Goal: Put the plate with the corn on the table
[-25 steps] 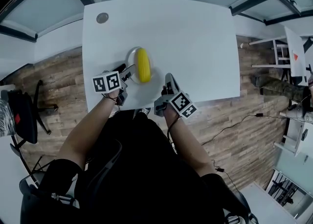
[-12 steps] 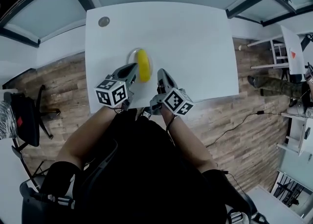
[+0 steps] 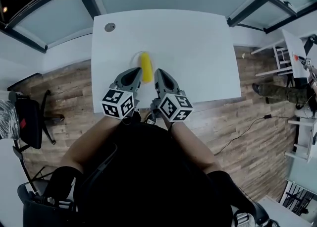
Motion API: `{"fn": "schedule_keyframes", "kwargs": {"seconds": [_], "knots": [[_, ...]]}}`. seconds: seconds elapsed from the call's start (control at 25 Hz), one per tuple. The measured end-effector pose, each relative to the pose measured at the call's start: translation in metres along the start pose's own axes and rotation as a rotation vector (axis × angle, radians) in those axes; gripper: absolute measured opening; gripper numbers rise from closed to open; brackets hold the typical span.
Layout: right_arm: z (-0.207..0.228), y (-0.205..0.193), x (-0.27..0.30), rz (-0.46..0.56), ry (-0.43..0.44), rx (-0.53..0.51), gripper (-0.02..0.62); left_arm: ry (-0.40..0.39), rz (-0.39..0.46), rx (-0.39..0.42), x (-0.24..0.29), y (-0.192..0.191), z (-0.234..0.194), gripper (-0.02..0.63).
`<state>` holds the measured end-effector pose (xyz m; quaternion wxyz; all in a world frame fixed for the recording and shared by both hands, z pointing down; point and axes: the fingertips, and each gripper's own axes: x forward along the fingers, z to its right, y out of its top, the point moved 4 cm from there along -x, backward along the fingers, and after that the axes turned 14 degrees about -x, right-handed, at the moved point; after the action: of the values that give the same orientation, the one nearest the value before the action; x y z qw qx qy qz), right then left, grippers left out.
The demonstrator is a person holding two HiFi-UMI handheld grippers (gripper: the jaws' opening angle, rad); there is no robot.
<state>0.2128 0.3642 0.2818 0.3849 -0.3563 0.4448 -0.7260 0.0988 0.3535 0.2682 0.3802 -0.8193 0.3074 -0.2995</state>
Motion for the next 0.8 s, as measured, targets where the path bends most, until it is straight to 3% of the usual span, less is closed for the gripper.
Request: {"fn": "schedule_keyframes", "kwargs": {"seconds": [0.28, 0.8], "knots": [[-0.007, 0.008, -0.014, -0.013, -0.015, -0.205, 0.0, 0.066, 0.053, 0.036, -0.009, 0.0, 0.012, 0.002], [-0.016, 0.01, -0.029, -0.01, 0.01, -0.274, 0.0, 0.103, 0.055, 0.073, -0.019, -0.014, 0.026, 0.002]]}}
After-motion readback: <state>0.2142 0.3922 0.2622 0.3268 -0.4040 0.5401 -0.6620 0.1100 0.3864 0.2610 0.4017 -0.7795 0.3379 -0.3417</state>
